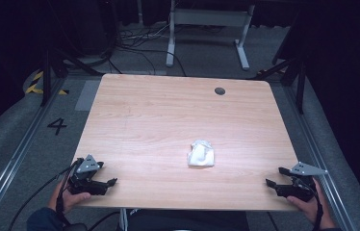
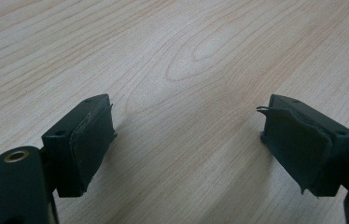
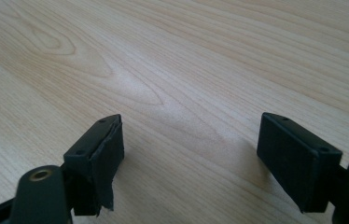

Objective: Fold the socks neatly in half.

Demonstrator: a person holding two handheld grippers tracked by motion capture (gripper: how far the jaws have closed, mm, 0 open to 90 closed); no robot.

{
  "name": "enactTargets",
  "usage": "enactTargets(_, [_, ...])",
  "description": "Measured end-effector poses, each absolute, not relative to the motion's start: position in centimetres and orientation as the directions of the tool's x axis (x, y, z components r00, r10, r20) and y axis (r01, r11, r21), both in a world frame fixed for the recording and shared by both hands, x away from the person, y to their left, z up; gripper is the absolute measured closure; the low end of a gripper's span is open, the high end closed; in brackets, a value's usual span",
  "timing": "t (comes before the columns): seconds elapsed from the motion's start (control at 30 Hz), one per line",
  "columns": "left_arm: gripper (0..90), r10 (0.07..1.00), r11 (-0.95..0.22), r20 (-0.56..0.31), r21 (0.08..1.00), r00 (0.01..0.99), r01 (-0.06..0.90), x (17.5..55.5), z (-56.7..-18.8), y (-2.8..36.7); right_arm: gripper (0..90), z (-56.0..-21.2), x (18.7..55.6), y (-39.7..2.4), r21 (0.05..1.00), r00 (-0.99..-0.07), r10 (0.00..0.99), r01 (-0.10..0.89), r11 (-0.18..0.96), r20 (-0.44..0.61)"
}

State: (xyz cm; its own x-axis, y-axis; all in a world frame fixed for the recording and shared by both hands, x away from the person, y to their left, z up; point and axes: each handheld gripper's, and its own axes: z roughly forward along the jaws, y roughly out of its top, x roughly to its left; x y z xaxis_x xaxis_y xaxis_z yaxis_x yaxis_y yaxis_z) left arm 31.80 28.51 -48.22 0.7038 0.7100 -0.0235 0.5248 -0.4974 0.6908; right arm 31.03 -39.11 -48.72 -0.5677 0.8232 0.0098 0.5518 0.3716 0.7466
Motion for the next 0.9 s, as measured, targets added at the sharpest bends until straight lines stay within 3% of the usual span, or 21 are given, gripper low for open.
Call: enactTargets(0.9, [16.6,0.707,-0.51,-0.007,0.688,0.707,0.517,31.87,-48.21,28.55,23.9,-48.73,31.14,-39.19,0.749,-0.556,0.831,0.556,0.359,0.015])
